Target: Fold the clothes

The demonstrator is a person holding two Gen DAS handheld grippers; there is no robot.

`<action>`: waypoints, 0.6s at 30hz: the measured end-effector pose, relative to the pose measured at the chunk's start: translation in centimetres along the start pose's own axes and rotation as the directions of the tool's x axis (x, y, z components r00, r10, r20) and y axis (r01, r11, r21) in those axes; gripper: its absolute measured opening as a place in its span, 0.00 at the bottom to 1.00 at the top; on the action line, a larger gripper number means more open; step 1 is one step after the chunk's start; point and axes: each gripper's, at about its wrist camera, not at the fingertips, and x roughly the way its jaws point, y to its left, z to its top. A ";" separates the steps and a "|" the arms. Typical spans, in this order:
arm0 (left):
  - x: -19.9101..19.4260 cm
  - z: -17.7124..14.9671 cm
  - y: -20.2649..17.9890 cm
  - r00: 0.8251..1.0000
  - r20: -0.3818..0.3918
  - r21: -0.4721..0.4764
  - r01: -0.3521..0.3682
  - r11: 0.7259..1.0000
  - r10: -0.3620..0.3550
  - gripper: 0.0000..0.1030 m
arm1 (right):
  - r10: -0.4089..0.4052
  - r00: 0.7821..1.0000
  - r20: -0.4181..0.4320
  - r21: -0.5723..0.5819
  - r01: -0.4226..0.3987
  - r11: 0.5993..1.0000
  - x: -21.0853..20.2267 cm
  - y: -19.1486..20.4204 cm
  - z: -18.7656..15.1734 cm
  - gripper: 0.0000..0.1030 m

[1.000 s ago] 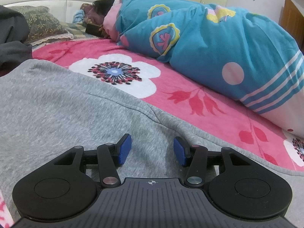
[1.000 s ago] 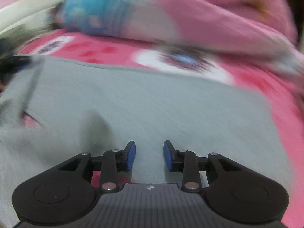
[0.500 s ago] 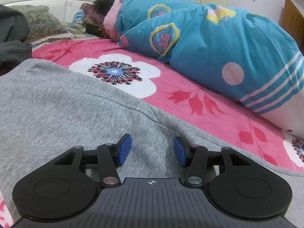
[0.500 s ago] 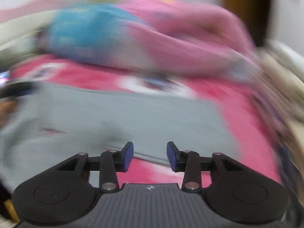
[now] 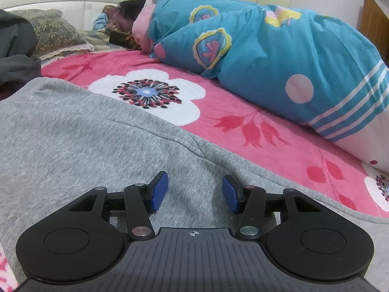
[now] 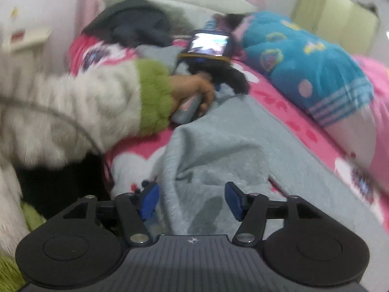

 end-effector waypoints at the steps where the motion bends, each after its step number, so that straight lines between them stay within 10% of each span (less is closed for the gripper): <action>1: 0.0 0.0 0.0 1.000 0.000 0.001 -0.002 1.000 0.002 0.48 | -0.010 1.000 -0.007 -0.026 0.010 1.000 0.3 0.4 -0.1 0.67; 4: 0.0 0.0 -0.2 1.000 0.001 0.005 -0.008 1.000 0.008 0.48 | -0.070 0.997 -0.035 -0.077 0.067 0.995 1.7 1.7 -0.2 0.66; 9: 0.0 -0.1 -0.1 1.000 0.001 0.003 -0.007 1.000 0.007 0.48 | -0.083 0.995 -0.051 0.033 0.085 0.996 2.5 -0.5 0.0 0.04; 18: -0.1 0.0 -0.1 1.000 0.000 -0.003 -0.004 1.000 0.004 0.48 | -0.233 0.973 0.004 0.368 0.215 0.905 -2.3 -10.8 1.7 0.02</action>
